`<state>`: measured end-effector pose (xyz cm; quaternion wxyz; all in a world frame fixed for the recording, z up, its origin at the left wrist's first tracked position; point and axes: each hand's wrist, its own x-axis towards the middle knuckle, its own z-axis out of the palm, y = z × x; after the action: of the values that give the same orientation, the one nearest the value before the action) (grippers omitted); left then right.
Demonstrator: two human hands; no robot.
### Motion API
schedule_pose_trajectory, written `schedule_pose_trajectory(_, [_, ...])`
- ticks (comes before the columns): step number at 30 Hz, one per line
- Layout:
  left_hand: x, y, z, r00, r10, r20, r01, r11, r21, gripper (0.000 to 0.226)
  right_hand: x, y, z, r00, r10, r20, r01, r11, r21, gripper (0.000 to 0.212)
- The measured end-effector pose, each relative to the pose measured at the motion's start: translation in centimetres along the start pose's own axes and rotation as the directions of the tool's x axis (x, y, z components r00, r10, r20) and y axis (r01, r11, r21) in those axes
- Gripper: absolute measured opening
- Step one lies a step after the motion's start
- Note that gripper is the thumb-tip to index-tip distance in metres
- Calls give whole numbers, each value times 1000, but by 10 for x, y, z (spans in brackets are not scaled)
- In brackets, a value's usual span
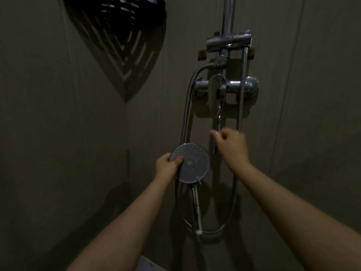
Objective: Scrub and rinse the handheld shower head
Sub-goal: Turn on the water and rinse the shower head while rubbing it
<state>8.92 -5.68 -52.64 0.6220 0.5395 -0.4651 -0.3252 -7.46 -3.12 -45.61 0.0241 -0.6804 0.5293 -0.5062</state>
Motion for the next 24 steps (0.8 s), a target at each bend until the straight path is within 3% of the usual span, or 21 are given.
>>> schedule_pose_trajectory(2, [2,1,-5,1000,-9,-10,9,1000,-26,26,-28,10,17,993,56,102,-42,990,-136,34])
schedule_pose_trajectory(4, [2,2,-9,999,-34,0,33,995,-92,26,-43,10,32,980,141,138,-122,983,-140,28])
schedule_pose_trajectory(8, [-1,4,-13,997,-61,47,69,981,-180,23,-44,-15,58,936,340,90,-347,936,69,55])
schedule_pose_trajectory(12, [-9,3,-19,997,-43,61,56,969,-242,23,-41,-30,73,863,505,33,-492,822,288,60])
schedule_pose_trajectory(15, [-13,4,-31,997,-16,73,31,976,-217,25,-40,-32,77,850,516,102,-518,789,331,52])
schedule_pose_trajectory(20, [-5,2,-48,1000,25,-1,-25,988,-149,26,-41,-18,83,894,320,315,-415,856,308,19])
schedule_pose_trajectory(22, [-4,0,-50,999,45,-5,-45,995,-86,24,-44,-20,82,892,291,347,-414,835,362,20])
schedule_pose_trajectory(24, [-5,-1,-48,998,67,8,-67,997,-24,23,-44,-27,79,891,337,304,-432,832,347,37])
